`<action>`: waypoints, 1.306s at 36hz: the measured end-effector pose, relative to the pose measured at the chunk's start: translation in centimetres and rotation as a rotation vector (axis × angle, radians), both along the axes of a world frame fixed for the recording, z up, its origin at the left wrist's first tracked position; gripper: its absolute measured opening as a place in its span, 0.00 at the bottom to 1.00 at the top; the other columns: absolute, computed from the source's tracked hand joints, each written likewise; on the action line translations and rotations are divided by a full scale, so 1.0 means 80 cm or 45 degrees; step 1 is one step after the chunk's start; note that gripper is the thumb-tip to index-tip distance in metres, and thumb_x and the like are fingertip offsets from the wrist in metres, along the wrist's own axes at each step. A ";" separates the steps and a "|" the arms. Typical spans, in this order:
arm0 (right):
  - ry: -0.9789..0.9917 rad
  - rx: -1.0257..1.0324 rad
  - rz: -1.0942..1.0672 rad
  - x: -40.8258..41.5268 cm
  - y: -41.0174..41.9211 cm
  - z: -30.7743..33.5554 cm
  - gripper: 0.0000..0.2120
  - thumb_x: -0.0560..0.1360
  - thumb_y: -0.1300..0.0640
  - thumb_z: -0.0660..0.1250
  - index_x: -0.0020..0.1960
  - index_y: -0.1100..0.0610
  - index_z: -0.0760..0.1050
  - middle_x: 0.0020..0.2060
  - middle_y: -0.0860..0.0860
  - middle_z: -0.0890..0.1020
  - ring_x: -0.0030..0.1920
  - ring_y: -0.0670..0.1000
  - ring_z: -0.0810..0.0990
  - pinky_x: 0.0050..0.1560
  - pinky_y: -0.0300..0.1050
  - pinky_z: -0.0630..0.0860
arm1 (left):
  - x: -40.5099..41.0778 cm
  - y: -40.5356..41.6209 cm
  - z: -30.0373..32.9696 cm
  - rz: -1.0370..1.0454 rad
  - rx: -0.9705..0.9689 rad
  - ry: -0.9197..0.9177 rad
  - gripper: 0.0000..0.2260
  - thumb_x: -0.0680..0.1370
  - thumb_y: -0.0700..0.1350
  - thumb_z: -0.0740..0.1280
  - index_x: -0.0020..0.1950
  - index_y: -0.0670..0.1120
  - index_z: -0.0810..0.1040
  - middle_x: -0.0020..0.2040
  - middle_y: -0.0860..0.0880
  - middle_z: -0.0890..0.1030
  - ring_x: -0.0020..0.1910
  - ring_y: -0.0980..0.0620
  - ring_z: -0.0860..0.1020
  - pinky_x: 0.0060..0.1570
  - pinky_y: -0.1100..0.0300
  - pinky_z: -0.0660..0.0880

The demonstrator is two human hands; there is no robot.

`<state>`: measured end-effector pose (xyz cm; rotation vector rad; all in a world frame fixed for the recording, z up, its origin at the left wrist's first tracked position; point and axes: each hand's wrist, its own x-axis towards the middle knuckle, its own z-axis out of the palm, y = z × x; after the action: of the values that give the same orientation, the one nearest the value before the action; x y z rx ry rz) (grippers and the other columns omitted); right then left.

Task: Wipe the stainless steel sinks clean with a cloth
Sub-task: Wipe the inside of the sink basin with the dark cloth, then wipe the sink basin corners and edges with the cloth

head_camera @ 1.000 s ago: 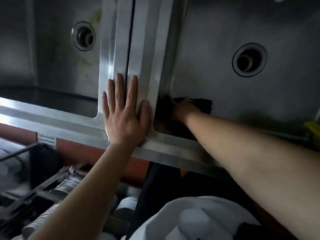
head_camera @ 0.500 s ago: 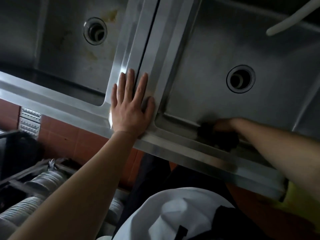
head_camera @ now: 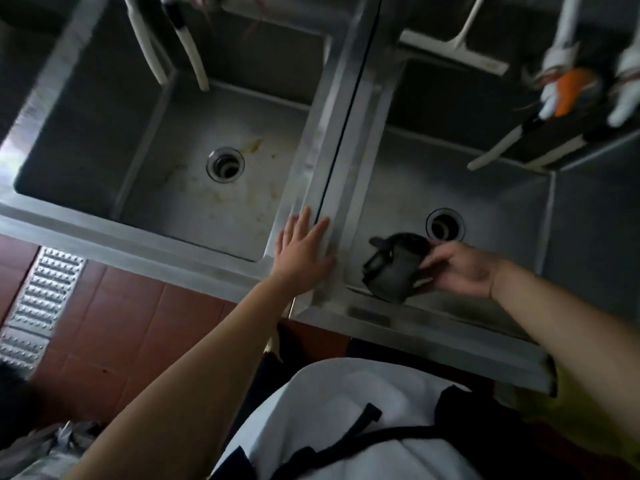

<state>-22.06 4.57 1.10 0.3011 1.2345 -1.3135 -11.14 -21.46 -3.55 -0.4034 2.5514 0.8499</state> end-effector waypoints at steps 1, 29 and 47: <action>-0.004 -0.100 -0.129 0.009 -0.009 0.014 0.24 0.67 0.68 0.64 0.63 0.58 0.76 0.52 0.61 0.82 0.51 0.62 0.82 0.61 0.68 0.74 | 0.004 -0.008 0.017 0.030 0.117 0.045 0.33 0.78 0.55 0.67 0.80 0.58 0.55 0.82 0.50 0.47 0.80 0.48 0.43 0.77 0.47 0.45; 1.569 0.623 -0.428 0.265 -0.069 0.154 0.26 0.64 0.53 0.81 0.59 0.45 0.78 0.62 0.45 0.77 0.66 0.43 0.73 0.69 0.45 0.70 | 0.111 -0.024 0.157 -0.505 0.818 0.491 0.13 0.77 0.41 0.70 0.59 0.54 0.80 0.52 0.56 0.82 0.52 0.57 0.80 0.54 0.49 0.79; 1.703 0.291 -0.184 0.133 -0.140 0.115 0.04 0.73 0.54 0.74 0.47 0.52 0.83 0.35 0.46 0.83 0.36 0.42 0.81 0.36 0.37 0.77 | 0.094 -0.077 0.134 0.245 0.453 0.354 0.24 0.76 0.42 0.73 0.70 0.56 0.71 0.63 0.55 0.79 0.60 0.58 0.77 0.62 0.54 0.74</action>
<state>-11.42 -6.63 10.27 -0.4468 2.5072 -1.5049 -3.63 -27.59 7.15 -0.4477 2.5554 1.4948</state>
